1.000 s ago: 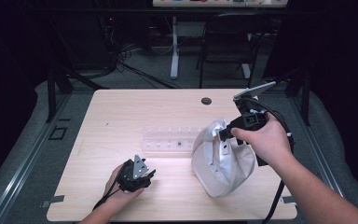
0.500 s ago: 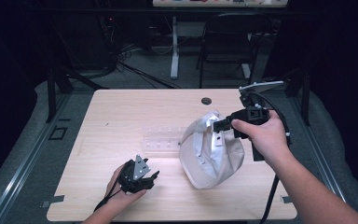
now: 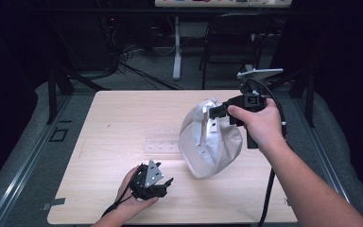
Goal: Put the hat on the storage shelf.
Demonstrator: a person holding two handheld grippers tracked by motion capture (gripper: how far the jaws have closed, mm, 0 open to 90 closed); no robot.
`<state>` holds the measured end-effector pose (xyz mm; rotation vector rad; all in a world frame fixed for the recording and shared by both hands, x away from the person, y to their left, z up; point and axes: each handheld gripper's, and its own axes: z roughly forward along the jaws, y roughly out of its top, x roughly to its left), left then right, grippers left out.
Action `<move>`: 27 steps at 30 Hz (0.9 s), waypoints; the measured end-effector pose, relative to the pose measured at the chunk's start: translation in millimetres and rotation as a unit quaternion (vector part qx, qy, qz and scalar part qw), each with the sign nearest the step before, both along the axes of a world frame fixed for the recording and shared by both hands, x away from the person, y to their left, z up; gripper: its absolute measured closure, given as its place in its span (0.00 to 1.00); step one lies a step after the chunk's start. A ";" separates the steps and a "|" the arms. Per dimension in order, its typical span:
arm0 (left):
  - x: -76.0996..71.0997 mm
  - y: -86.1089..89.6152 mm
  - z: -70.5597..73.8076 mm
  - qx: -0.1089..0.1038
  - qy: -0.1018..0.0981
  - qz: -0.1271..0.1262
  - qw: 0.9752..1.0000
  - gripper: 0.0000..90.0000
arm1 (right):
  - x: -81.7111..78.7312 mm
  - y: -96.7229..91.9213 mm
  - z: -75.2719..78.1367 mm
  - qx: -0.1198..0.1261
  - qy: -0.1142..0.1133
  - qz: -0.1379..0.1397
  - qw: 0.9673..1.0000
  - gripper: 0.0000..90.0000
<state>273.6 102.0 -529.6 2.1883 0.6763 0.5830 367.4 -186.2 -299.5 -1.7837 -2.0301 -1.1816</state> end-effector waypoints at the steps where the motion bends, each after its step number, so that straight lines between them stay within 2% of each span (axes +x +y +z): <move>1: -0.4 -2.1 1.9 -0.003 -0.001 -0.003 1.000 0.36 | 2.0 0.7 0.8 0.001 -0.001 -0.002 1.000 0.92; 6: -0.6 -13.7 10.1 -0.022 -0.001 -0.018 1.000 0.37 | 11.0 6.6 5.5 0.008 -0.005 -0.009 1.000 0.92; 11: 1.9 -27.8 16.8 -0.030 -0.008 -0.029 0.999 0.38 | 18.3 13.6 9.6 0.008 -0.008 -0.015 1.000 0.92; 14: 4.6 -36.9 20.2 -0.027 -0.015 -0.034 0.999 0.37 | 24.5 18.7 13.0 0.010 -0.010 -0.019 1.000 0.92; 19: 15.3 -55.7 25.2 -0.032 -0.023 -0.022 0.999 0.36 | 30.1 22.5 15.9 0.011 -0.012 -0.026 1.000 0.92; 24: 26.6 -70.0 27.4 -0.017 -0.023 0.004 1.000 0.40 | 36.7 26.1 18.0 0.014 -0.011 -0.035 0.999 0.92; 27: 30.7 -72.9 28.1 0.010 -0.038 0.021 0.999 0.52 | 39.7 28.1 18.2 0.017 -0.012 -0.039 0.999 0.92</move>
